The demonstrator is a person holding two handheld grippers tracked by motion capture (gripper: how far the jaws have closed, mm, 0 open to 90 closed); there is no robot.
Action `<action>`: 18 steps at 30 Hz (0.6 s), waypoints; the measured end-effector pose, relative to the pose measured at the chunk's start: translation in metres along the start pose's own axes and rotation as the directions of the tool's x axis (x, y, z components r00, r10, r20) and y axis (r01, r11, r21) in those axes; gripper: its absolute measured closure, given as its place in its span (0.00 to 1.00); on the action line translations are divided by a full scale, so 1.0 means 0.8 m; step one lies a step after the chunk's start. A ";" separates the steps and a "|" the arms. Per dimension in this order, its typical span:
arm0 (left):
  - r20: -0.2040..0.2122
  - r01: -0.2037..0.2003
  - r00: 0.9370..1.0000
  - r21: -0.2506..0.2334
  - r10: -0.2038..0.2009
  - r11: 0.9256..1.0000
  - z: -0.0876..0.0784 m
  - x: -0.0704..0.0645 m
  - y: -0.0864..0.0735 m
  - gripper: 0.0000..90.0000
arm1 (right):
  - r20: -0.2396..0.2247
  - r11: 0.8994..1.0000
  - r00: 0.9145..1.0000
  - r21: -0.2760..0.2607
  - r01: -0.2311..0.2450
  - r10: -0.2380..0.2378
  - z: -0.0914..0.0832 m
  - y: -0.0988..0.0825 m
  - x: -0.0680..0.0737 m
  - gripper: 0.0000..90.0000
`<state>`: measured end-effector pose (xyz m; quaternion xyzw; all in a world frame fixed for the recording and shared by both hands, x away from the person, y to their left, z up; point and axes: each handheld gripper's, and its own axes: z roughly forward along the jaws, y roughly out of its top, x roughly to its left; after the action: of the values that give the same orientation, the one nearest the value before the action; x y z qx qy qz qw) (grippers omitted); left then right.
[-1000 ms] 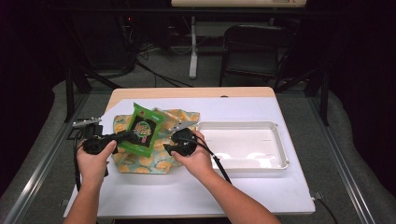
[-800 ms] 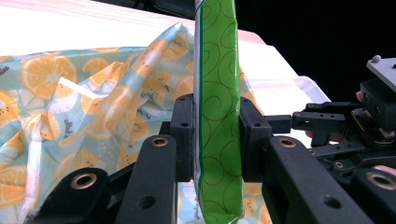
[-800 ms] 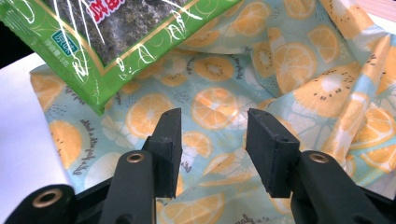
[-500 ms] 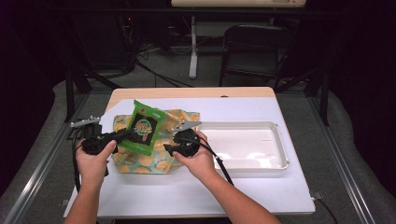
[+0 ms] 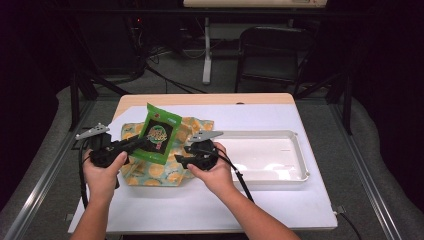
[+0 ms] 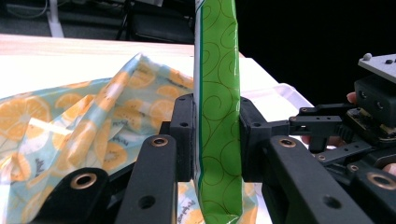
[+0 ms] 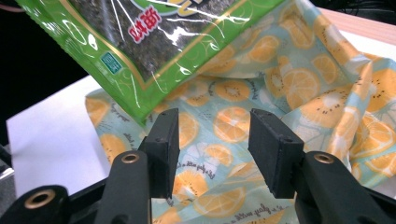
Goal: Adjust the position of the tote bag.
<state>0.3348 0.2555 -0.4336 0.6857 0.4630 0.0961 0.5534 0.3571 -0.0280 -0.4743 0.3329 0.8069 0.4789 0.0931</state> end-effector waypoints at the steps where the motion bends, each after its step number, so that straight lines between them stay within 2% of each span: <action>1: 0.002 -0.009 1.000 -0.001 0.009 1.000 0.000 -0.002 0.000 0.81 | 0.007 1.000 1.000 -0.006 0.010 -0.010 -0.003 -0.001 0.000 0.59; 5: 0.016 -0.035 0.999 -0.003 0.035 0.999 0.003 -0.013 0.000 0.81 | 0.004 1.000 1.000 -0.006 0.029 -0.029 -0.013 -0.004 0.001 0.58; 10: 0.036 -0.064 0.997 0.006 0.063 0.998 0.012 -0.026 -0.003 0.81 | -0.034 1.000 0.999 -0.028 -0.008 0.007 -0.024 -0.012 -0.004 0.58; 18: 0.070 -0.090 0.994 0.013 0.089 0.996 0.021 -0.040 -0.006 0.81 | -0.050 0.999 0.999 -0.045 -0.022 0.020 -0.037 -0.022 -0.008 0.58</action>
<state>0.3254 0.2208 -0.4318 0.7131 0.4128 0.0932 0.5589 0.3406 -0.0585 -0.4745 0.3270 0.7945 0.5061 0.0754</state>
